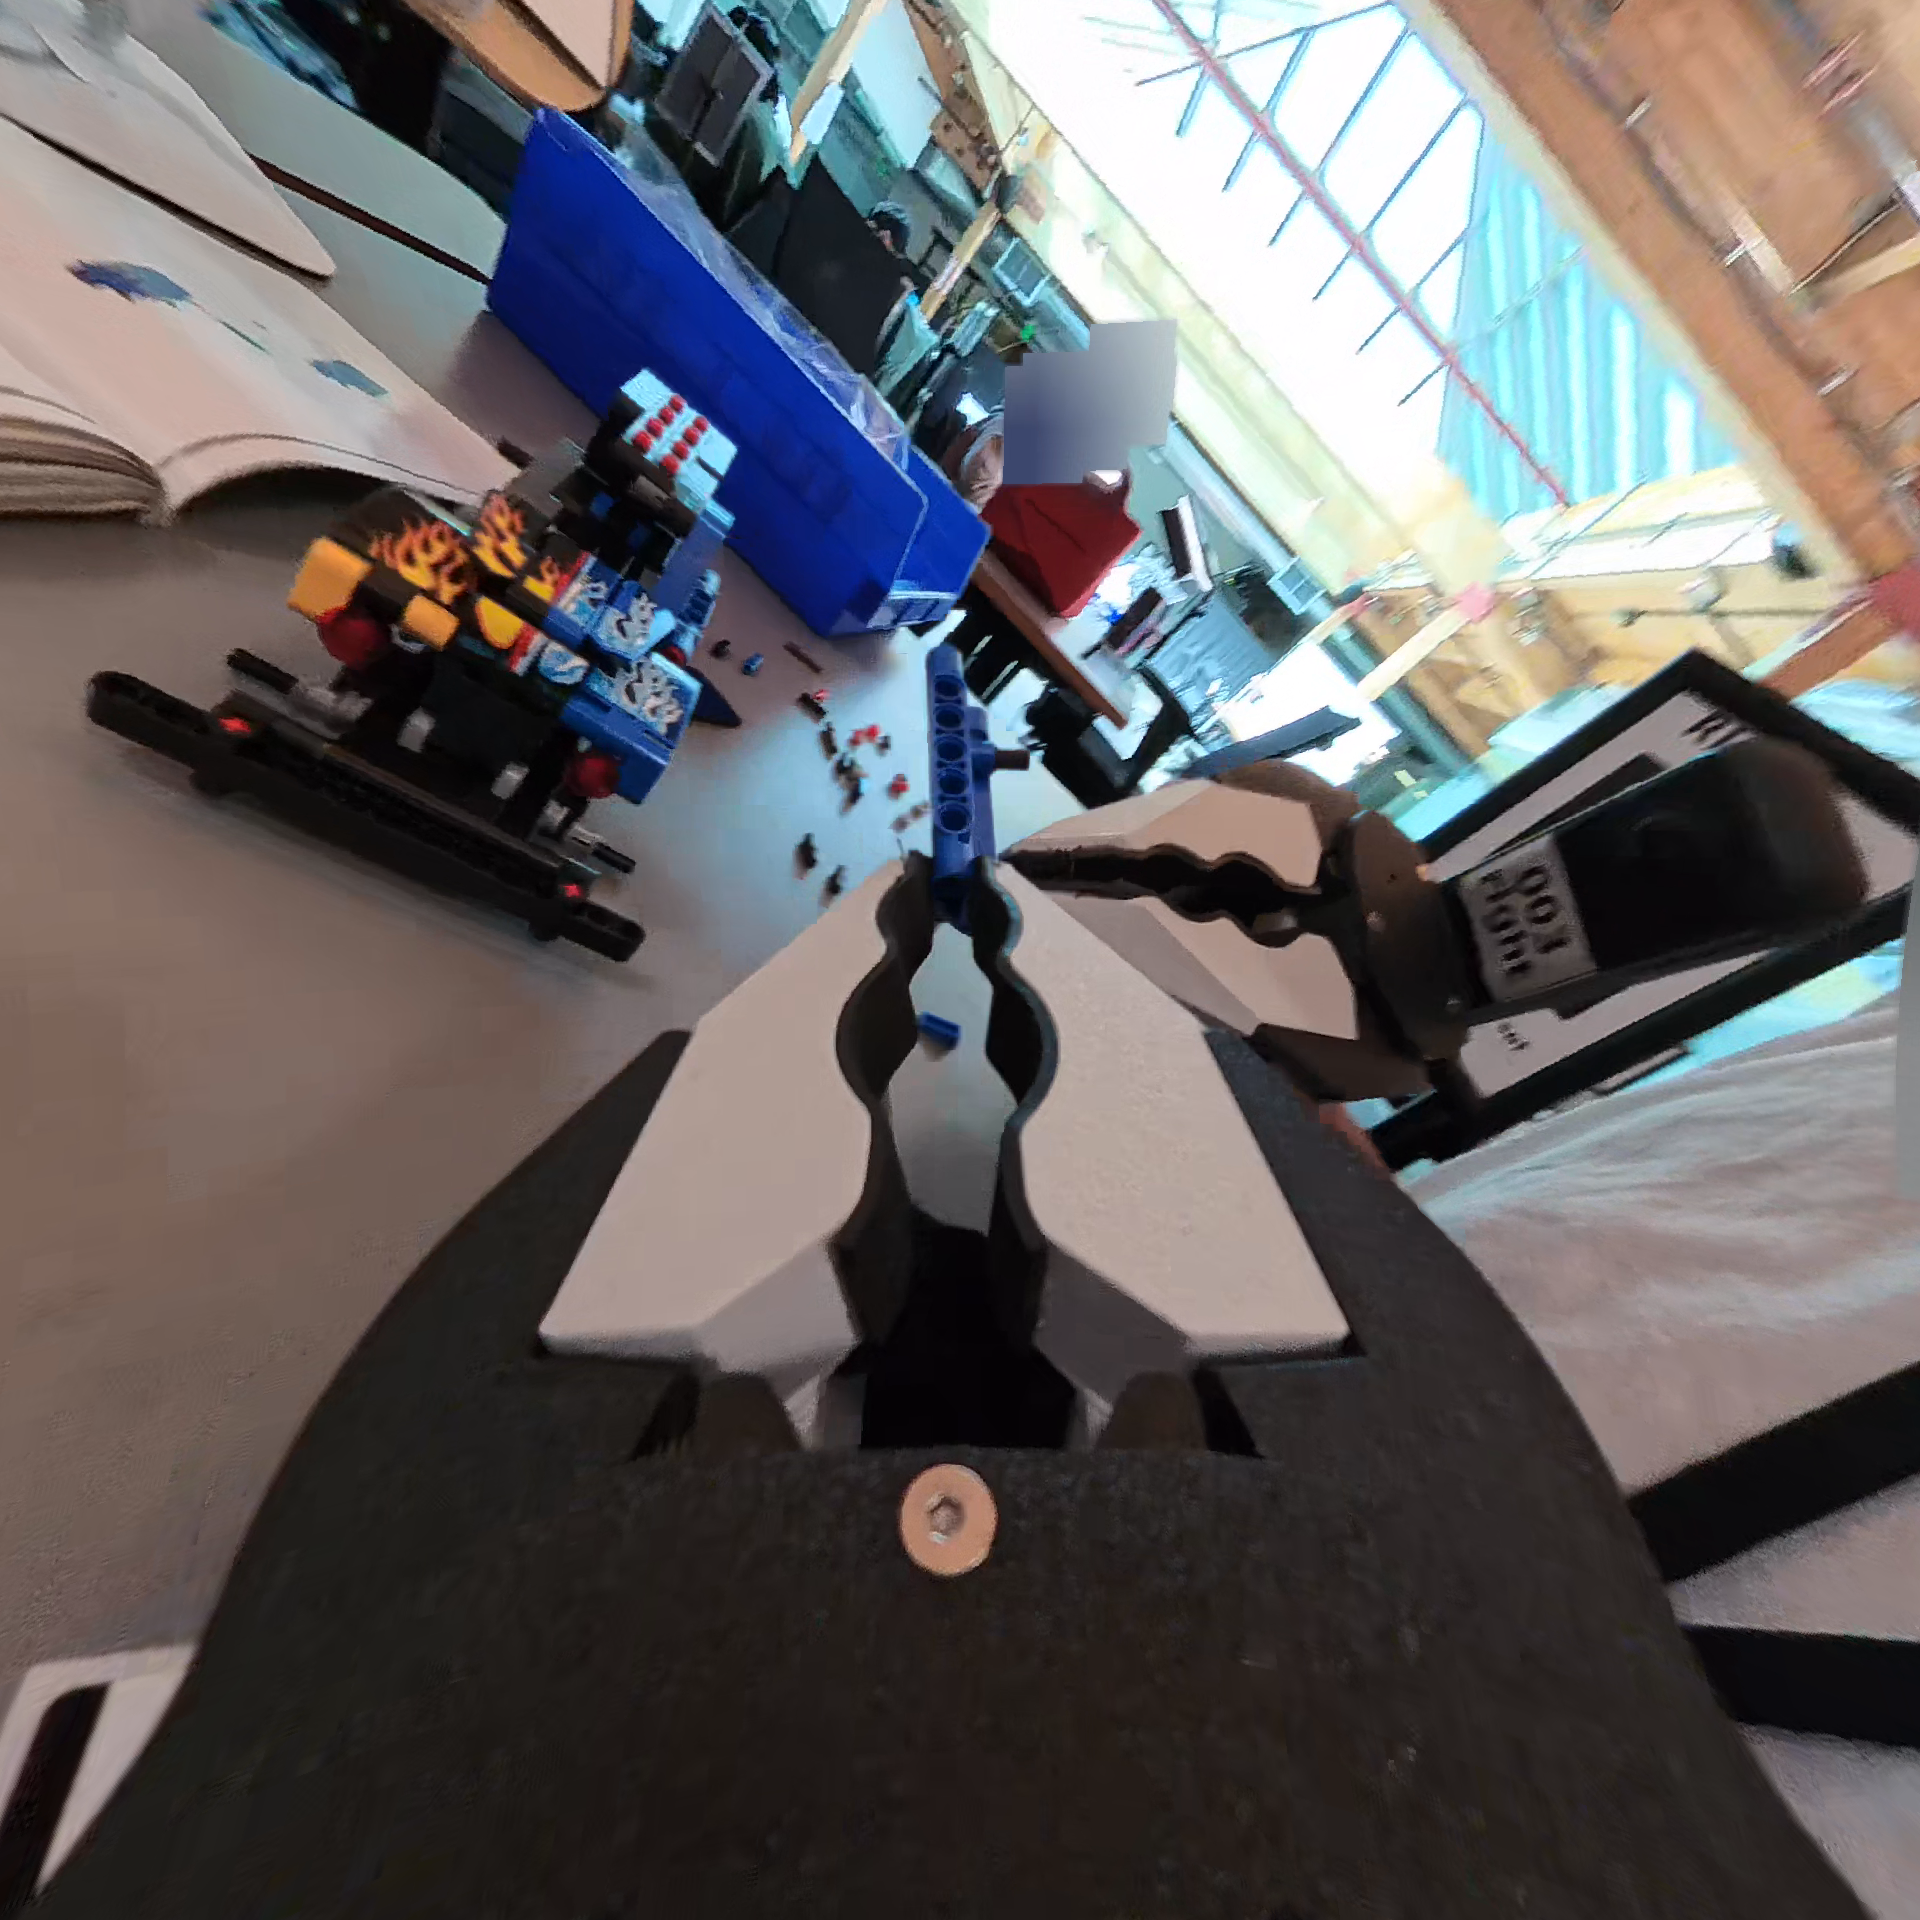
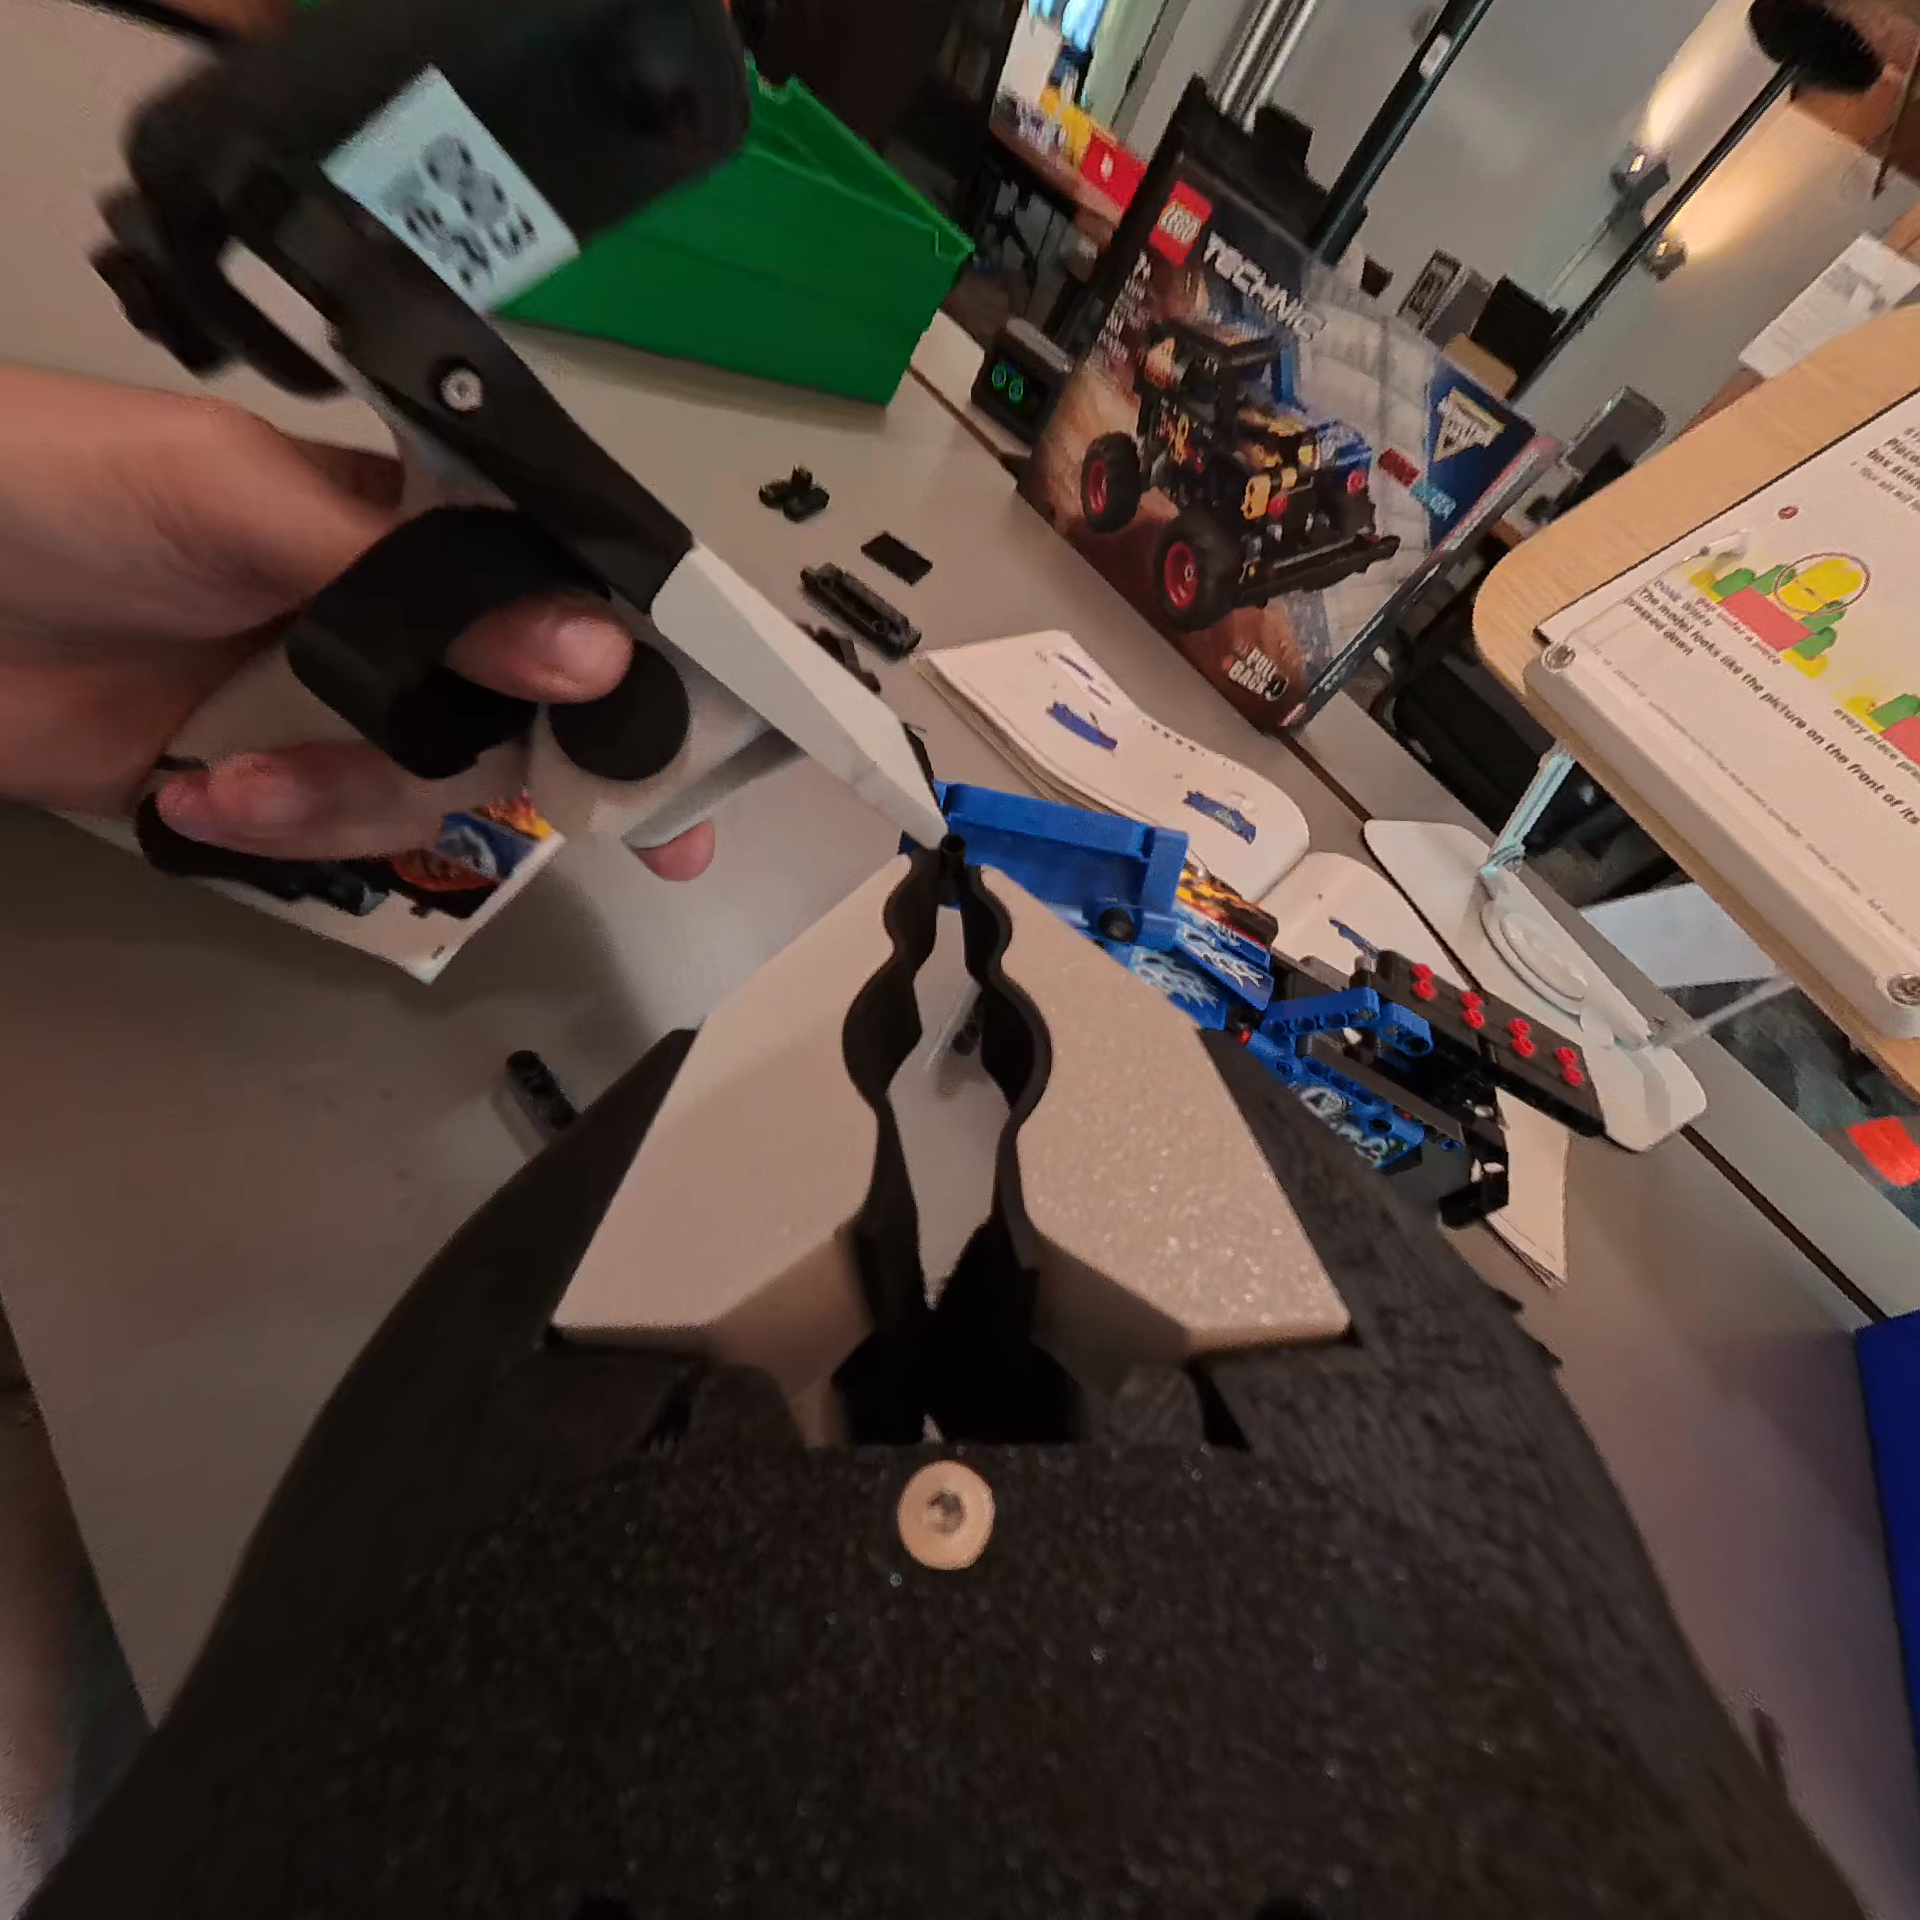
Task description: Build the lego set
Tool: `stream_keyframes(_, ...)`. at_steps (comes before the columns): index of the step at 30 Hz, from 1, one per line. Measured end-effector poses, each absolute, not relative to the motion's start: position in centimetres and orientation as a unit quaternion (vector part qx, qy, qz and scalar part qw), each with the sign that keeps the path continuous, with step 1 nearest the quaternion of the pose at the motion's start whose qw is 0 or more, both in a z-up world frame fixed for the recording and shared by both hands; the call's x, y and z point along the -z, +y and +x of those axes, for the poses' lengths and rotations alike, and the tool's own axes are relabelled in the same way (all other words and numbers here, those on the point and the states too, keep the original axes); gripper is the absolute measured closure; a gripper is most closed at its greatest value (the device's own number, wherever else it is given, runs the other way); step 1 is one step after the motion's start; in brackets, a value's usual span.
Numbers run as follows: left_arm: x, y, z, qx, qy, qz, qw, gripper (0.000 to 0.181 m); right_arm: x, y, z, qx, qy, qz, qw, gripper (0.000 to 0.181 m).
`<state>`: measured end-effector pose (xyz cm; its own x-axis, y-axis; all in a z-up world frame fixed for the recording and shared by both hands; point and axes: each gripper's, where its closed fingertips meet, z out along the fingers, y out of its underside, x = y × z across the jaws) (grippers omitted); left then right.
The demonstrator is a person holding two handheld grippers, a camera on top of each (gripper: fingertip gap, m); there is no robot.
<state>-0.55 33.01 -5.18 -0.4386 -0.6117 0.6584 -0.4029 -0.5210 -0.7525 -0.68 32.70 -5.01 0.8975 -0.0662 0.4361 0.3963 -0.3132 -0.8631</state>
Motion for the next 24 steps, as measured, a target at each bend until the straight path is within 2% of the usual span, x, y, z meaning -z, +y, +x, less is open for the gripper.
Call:
stream_keyframes(1, 4.9, 32.9, -0.6, 0.710, 0.471, -0.520, 0.052, 0.176, 4.7, 32.6, -0.8, 0.188, -0.102, -0.776, 0.593, 0.177)
stream_keyframes(6, 4.0, 32.4, -0.8, 0.741, 0.443, -0.505, -0.001, 0.176, 3.0, 32.0, -1.2, 0.166, -0.105, -0.721, 0.664, 0.177)
stream_keyframes(11, 4.0, 32.5, -0.8, 0.743, 0.438, -0.506, -0.006, 0.176, 3.2, 32.1, -1.1, 0.180, -0.116, -0.716, 0.665, 0.177)
stream_keyframes(17, 4.4, 32.6, -0.7, 0.729, 0.451, -0.514, 0.017, 0.176, 3.8, 32.1, -0.9, 0.176, -0.120, -0.729, 0.651, 0.177)
stream_keyframes(24, 3.9, 32.9, -0.7, 0.680, 0.513, -0.507, 0.132, 0.176, 4.3, 32.2, -0.7, 0.197, -0.122, -0.745, 0.625, 0.177)
